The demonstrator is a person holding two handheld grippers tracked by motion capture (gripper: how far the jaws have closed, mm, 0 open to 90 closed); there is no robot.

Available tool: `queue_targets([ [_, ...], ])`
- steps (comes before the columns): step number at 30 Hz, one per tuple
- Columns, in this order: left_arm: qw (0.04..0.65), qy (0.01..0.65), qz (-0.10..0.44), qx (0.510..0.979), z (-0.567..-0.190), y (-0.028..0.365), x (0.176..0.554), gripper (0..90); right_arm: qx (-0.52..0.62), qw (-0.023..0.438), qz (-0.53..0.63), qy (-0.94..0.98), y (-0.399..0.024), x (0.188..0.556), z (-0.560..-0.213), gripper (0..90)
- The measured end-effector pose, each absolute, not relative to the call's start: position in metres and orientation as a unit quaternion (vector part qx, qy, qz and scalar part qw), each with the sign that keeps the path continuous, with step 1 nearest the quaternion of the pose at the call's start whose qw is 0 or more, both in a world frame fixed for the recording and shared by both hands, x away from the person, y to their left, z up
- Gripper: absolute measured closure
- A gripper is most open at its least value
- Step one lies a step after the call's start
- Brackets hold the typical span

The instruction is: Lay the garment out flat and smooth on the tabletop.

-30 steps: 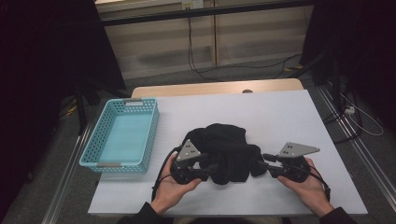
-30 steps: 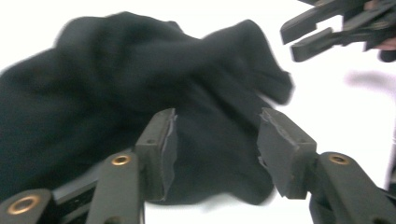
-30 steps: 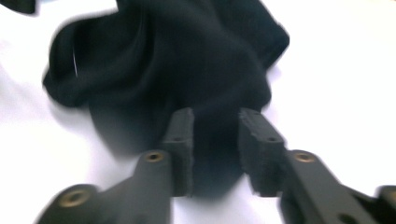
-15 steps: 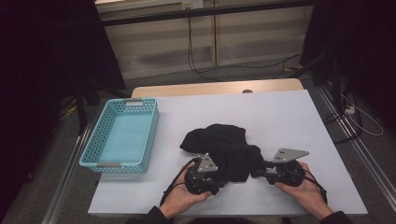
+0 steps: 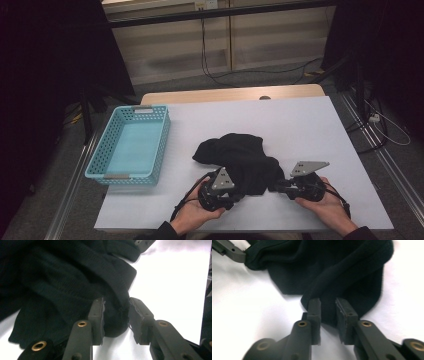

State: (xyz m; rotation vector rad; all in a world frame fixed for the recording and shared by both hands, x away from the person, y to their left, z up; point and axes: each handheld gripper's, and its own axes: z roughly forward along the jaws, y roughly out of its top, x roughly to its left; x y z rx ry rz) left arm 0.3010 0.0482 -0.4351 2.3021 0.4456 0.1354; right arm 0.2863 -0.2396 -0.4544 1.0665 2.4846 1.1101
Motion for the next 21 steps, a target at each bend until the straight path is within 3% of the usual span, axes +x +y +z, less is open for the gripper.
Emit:
queue_targets([
  [10, 0.393, 0.15, 0.071, 0.905, -0.429, 0.046, 0.291, 64.2, 0.342, 0.111, 0.392, 0.847, -0.234, 0.28, -0.447, 82.4],
  [14, 0.387, 0.157, 0.061, 0.906, -0.433, 0.046, 0.295, 72.3, 0.346, 0.11, 0.396, 0.843, -0.236, 0.281, -0.447, 82.3],
  [16, 0.373, 0.159, 0.039, 0.913, -0.438, 0.044, 0.299, 70.5, 0.344, 0.112, 0.394, 0.845, -0.235, 0.281, -0.448, 82.0],
  [21, 0.364, 0.159, 0.046, 0.917, -0.443, 0.042, 0.3, 68.4, 0.344, 0.114, 0.392, 0.846, -0.234, 0.28, -0.448, 79.9],
])
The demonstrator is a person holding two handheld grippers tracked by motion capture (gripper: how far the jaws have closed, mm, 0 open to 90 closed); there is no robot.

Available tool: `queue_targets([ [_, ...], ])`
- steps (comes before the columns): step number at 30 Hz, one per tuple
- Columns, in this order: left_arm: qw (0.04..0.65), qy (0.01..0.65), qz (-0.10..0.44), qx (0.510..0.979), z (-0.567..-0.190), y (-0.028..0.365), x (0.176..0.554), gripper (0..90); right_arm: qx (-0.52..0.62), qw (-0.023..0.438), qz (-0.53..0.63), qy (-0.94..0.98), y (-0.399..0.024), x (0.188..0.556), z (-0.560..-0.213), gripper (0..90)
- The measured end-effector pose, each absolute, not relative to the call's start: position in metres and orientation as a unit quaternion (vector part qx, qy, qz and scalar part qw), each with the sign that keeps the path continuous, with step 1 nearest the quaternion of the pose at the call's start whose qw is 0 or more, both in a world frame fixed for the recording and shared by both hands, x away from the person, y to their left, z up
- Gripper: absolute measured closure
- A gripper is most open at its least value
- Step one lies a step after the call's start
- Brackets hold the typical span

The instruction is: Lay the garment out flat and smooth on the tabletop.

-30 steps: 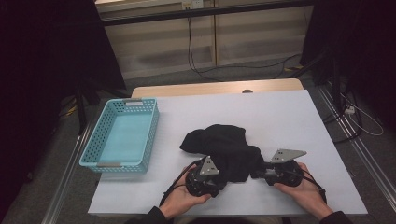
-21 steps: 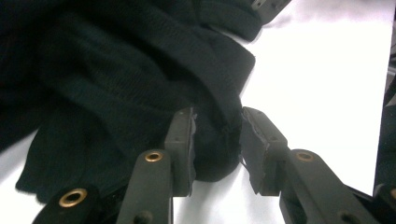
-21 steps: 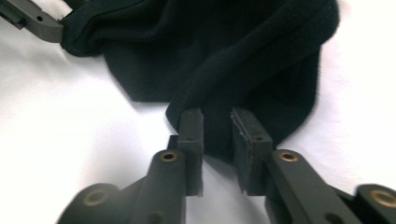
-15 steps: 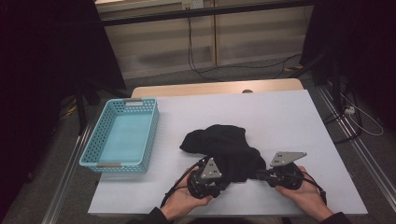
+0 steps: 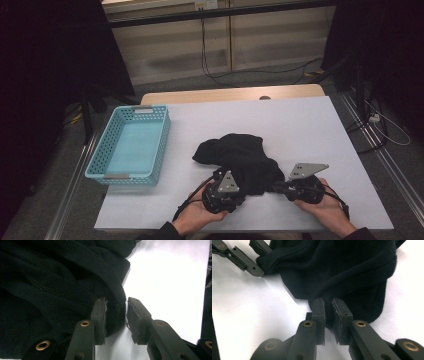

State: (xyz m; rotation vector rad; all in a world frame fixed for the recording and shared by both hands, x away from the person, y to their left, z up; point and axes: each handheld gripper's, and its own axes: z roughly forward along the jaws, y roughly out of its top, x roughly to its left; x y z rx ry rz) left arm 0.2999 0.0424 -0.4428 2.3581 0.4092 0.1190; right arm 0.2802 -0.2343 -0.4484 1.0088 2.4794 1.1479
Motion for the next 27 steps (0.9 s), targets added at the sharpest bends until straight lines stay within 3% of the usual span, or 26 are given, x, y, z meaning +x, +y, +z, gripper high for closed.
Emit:
queue_targets([
  [4, 0.361, 0.159, 0.029, 0.919, -0.441, 0.046, 0.3, 84.7, 0.348, 0.112, 0.39, 0.845, -0.236, 0.281, -0.45, 72.7],
  [6, 0.363, 0.162, 0.024, 0.917, -0.44, 0.048, 0.299, 86.6, 0.35, 0.112, 0.384, 0.847, -0.235, 0.282, -0.451, 69.5],
  [9, 0.383, 0.176, 0.008, 0.907, -0.435, 0.055, 0.301, 87.1, 0.349, 0.105, 0.379, 0.851, -0.233, 0.283, -0.455, 72.0],
  [11, 0.393, 0.182, 0.015, 0.901, -0.43, 0.062, 0.303, 87.4, 0.345, 0.099, 0.38, 0.853, -0.232, 0.283, -0.454, 79.9],
  [14, 0.411, 0.197, 0.018, 0.89, -0.424, 0.071, 0.31, 87.5, 0.332, 0.104, 0.39, 0.853, -0.232, 0.281, -0.449, 84.9],
  [27, 0.476, 0.223, 0.03, 0.85, -0.388, 0.087, 0.329, 87.5, 0.325, 0.156, 0.466, 0.808, -0.239, 0.292, -0.412, 86.3],
])
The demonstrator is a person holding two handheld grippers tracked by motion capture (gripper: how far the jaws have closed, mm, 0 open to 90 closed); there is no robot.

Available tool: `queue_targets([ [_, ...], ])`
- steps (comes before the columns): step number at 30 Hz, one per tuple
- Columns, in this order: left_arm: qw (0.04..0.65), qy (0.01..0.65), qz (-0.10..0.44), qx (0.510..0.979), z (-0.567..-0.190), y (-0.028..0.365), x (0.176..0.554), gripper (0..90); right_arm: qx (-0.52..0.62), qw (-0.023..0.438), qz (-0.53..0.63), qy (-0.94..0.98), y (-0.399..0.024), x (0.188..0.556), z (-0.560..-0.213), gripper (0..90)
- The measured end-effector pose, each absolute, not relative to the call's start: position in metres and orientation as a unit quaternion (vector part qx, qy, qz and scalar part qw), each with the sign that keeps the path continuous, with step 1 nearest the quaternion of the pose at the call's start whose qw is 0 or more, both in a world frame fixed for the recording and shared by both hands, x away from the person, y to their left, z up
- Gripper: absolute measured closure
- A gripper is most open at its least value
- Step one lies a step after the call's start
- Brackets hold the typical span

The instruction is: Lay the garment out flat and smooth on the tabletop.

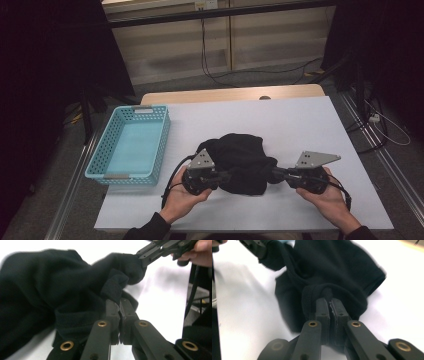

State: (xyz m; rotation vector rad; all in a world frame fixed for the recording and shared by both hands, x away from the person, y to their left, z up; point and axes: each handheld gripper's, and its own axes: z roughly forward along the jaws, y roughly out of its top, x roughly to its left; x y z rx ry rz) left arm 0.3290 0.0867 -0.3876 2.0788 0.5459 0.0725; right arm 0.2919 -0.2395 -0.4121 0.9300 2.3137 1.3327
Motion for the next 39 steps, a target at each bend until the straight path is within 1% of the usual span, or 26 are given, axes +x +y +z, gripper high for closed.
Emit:
queue_targets([
  [5, 0.491, 0.226, 0.039, 0.841, -0.375, 0.092, 0.331, 87.5, 0.324, 0.171, 0.484, 0.794, -0.24, 0.302, -0.396, 86.4],
  [17, 0.53, 0.255, 0.064, 0.806, -0.349, 0.1, 0.359, 87.5, 0.331, 0.22, 0.538, 0.743, -0.245, 0.326, -0.35, 86.5],
  [28, 0.56, 0.269, 0.083, 0.779, -0.322, 0.098, 0.383, 87.5, 0.346, 0.245, 0.557, 0.714, -0.247, 0.351, -0.326, 86.4],
  [39, 0.584, 0.286, 0.111, 0.751, -0.293, 0.096, 0.404, 87.5, 0.35, 0.288, 0.565, 0.689, -0.243, 0.371, -0.292, 86.4],
])
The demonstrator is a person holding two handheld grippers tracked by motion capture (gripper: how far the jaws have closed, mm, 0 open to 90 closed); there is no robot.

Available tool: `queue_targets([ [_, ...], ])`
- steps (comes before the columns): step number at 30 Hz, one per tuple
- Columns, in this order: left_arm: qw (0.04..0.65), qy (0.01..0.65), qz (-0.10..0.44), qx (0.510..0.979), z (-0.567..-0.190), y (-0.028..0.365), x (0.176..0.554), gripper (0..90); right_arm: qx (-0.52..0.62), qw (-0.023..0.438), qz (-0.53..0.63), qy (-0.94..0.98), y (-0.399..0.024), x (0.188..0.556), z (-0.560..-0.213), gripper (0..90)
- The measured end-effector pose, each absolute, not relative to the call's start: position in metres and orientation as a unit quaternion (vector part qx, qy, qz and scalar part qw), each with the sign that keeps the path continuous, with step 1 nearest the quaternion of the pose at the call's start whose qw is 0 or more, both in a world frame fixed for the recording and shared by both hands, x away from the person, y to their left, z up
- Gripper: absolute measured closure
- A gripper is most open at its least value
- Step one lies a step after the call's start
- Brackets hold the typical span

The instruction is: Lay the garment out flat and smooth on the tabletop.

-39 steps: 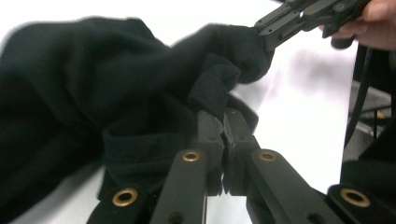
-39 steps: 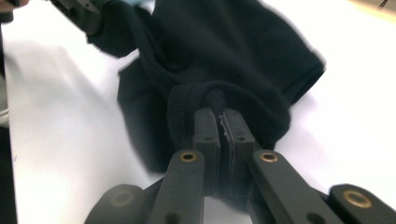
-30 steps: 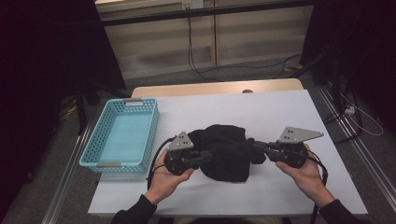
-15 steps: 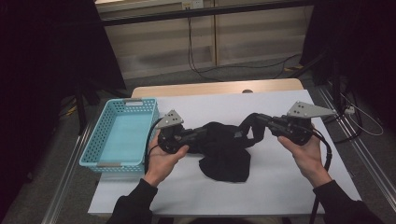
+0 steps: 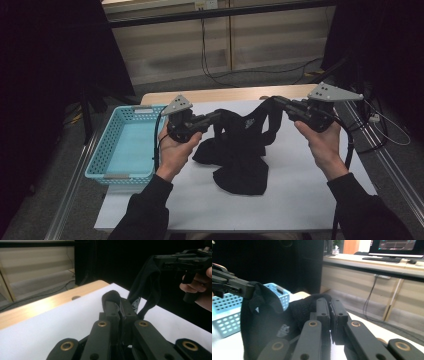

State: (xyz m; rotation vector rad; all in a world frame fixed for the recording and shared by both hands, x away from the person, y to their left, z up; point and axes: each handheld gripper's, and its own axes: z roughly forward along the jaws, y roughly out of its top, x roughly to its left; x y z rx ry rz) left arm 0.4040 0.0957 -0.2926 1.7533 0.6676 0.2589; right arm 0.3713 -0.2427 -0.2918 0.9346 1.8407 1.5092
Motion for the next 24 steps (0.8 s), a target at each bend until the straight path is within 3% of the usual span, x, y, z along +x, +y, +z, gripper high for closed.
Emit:
queue_targets([
  [17, 0.605, 0.308, 0.139, 0.721, -0.263, 0.099, 0.434, 87.5, 0.354, 0.324, 0.597, 0.643, -0.237, 0.408, -0.245, 86.3],
  [24, 0.62, 0.306, 0.16, 0.704, -0.234, 0.103, 0.441, 87.5, 0.364, 0.344, 0.589, 0.634, -0.242, 0.418, -0.224, 86.4],
])
